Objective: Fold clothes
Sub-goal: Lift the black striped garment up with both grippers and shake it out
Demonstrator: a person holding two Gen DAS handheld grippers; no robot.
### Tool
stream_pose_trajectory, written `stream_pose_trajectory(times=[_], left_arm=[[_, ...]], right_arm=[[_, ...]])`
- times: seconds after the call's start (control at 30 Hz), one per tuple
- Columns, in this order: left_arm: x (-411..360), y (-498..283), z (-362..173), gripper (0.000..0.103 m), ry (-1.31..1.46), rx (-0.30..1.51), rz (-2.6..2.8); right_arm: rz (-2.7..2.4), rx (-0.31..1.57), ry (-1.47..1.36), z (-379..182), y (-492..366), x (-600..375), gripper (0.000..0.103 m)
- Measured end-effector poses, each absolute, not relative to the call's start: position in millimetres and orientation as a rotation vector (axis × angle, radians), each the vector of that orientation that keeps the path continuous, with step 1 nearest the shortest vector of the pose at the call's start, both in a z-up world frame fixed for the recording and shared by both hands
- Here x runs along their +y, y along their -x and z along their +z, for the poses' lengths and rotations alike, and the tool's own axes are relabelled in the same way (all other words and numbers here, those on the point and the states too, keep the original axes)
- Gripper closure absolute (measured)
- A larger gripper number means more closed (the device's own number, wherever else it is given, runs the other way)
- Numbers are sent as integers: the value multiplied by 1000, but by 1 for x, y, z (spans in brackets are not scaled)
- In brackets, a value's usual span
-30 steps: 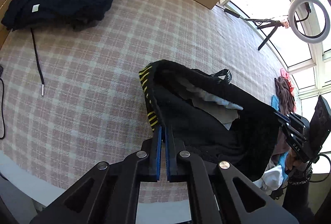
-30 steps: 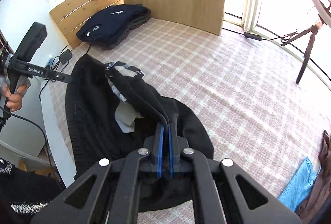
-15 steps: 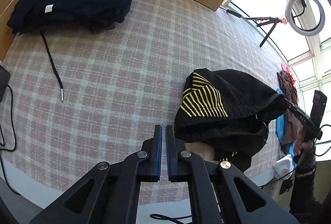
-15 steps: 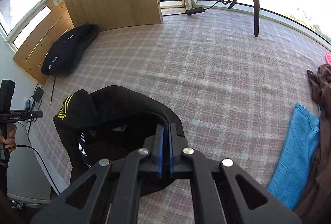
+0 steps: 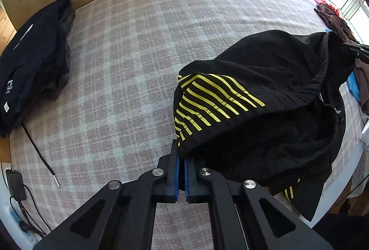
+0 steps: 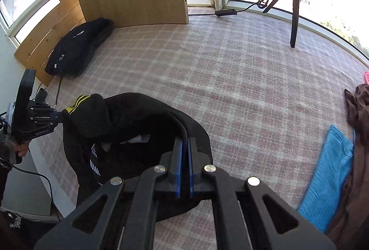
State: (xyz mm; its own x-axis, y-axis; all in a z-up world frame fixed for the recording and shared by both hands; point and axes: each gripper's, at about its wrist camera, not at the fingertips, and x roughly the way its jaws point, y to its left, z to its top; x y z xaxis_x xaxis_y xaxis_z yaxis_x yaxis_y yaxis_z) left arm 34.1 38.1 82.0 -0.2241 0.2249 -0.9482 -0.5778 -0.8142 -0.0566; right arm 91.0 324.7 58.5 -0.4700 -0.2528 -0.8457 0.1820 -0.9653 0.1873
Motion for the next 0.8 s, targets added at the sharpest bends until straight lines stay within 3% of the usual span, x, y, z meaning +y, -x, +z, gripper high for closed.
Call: stream_pose_trajectory(times=[0.07, 0.2, 0.27, 0.4, 0.57, 0.8], left_arm=[[33, -14, 119, 101, 1478, 347, 2094], [18, 37, 271, 101, 1231, 262, 2264], [14, 44, 344, 101, 1089, 253, 2335], [8, 35, 435, 101, 869, 335, 2443], [2, 15, 462, 101, 810, 435, 2419], [-14, -31, 453, 100, 824, 505, 2342]], right_arm=[[-2555, -112, -1353, 105, -79, 332, 99], [-2735, 0, -1048, 239, -61, 335, 99], [-2803, 46, -889, 303, -65, 330, 99], [-2893, 143, -651, 389, -91, 314, 99], [-2900, 185, -589, 418, -121, 308, 99], [-2892, 195, -568, 411, -170, 304, 99]])
